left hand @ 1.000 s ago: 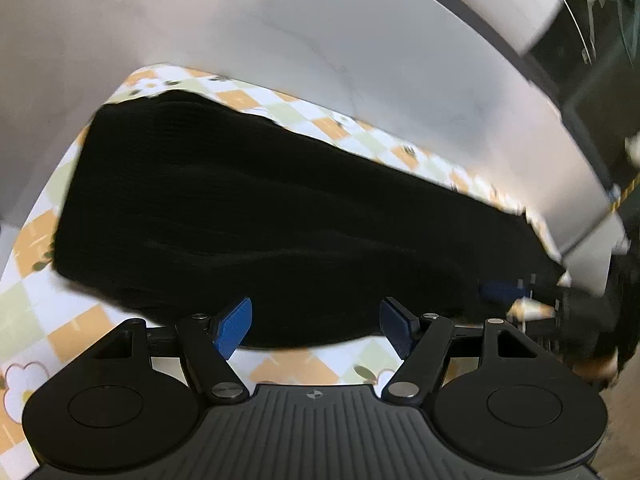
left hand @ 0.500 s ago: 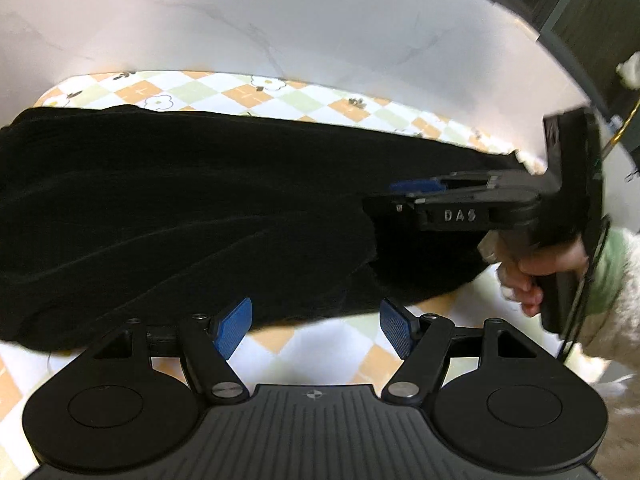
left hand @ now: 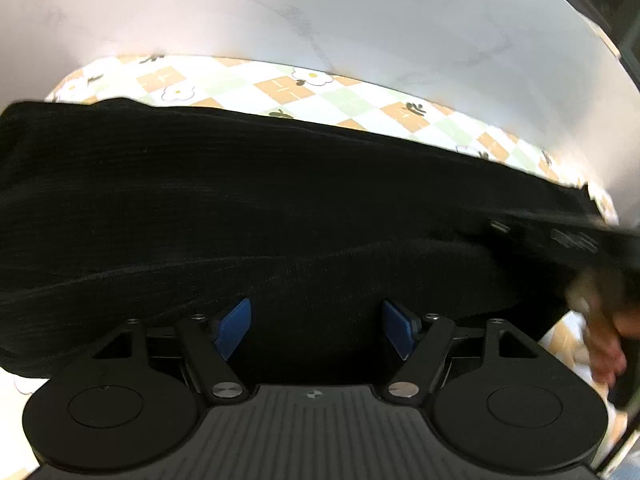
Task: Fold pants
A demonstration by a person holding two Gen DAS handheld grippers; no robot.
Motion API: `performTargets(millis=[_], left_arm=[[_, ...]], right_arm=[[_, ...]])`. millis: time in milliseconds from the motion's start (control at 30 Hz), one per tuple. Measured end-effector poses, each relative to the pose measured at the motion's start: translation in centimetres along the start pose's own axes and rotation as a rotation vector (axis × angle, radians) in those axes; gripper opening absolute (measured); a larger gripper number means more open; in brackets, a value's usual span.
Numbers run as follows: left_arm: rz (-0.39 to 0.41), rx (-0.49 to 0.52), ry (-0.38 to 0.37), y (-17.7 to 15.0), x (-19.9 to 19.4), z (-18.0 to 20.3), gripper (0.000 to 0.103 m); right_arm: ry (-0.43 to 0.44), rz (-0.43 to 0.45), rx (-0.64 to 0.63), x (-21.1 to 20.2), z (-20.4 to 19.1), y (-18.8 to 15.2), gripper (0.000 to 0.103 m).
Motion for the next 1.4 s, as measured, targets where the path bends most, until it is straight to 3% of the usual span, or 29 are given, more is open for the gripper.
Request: performTargets(millis=[133,233,467,533,567,667,833,867,900,967,1100,1200,1300,1367,1400], left_arm=[[-0.004,-0.111,-0.041,0.7,0.1,-1.3,0.074],[-0.012,-0.192,-0.075,0.7,-0.7,-2.7,0.074],[-0.029,-0.278,-0.147,1.3,-0.6,-4.1,0.072],[-0.031,-0.283,-0.155,1.5,-0.6,-4.6,0.067],[-0.033,-0.293,-0.161,1.5,-0.6,-5.0,0.066],[-0.037,-0.325,-0.198,1.5,-1.2,-6.0,0.059],[-0.026,-0.332,-0.211,1.7,-1.2,-8.4,0.032],[-0.028,-0.345,-0.199,1.7,-1.1,-9.1,0.033],[-0.033,-0.357,-0.188,1.5,-0.9,-9.8,0.026],[-0.031,-0.389,-0.222,1.4,-0.7,-10.7,0.023],[-0.034,-0.364,-0.236,1.1,-0.7,-11.4,0.015],[-0.035,-0.357,-0.245,1.0,-0.9,-11.5,0.015],[-0.039,-0.344,-0.261,1.0,-0.9,-11.9,0.014],[-0.039,-0.349,-0.271,1.0,-0.8,-12.4,0.01],[-0.039,-0.353,-0.272,0.9,-0.7,-12.7,0.005]], right_arm=[[0.03,0.042,-0.023,-4.1,-0.6,-1.1,0.03],[0.087,0.011,-0.088,-5.5,-2.9,-2.5,0.031],[0.12,-0.104,-0.203,-1.8,-7.5,-4.6,0.037],[0.118,-0.116,-0.188,-0.8,-8.4,-4.4,0.04],[0.113,-0.109,-0.189,-0.6,-8.9,-4.3,0.047],[0.096,-0.117,-0.198,-0.1,-9.4,-5.0,0.057],[0.016,-0.182,-0.182,0.6,-8.9,-6.5,0.058],[0.0,-0.182,-0.179,0.5,-8.8,-6.7,0.059],[-0.013,-0.185,-0.172,0.5,-8.6,-6.9,0.061],[-0.025,-0.17,-0.144,0.5,-8.3,-7.1,0.064],[-0.024,-0.117,-0.066,1.4,-8.3,-6.2,0.066],[-0.014,-0.106,-0.047,2.0,-9.3,-6.0,0.062],[-0.009,-0.115,-0.117,0.7,-10.8,-6.7,0.038],[-0.026,-0.104,-0.177,-1.1,-11.2,-7.6,0.016],[-0.03,-0.096,-0.191,-2.0,-11.3,-8.1,0.015]])
Point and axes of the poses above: each gripper's, at about its wrist camera, not at the fingertips, and x roughly the way its jaws point, z to its right, y to its top, the point moved 10 cm from there along x, roughly the way its jaws point, and after that the axes turned 4 degrees about z, right-handed, at the moved point
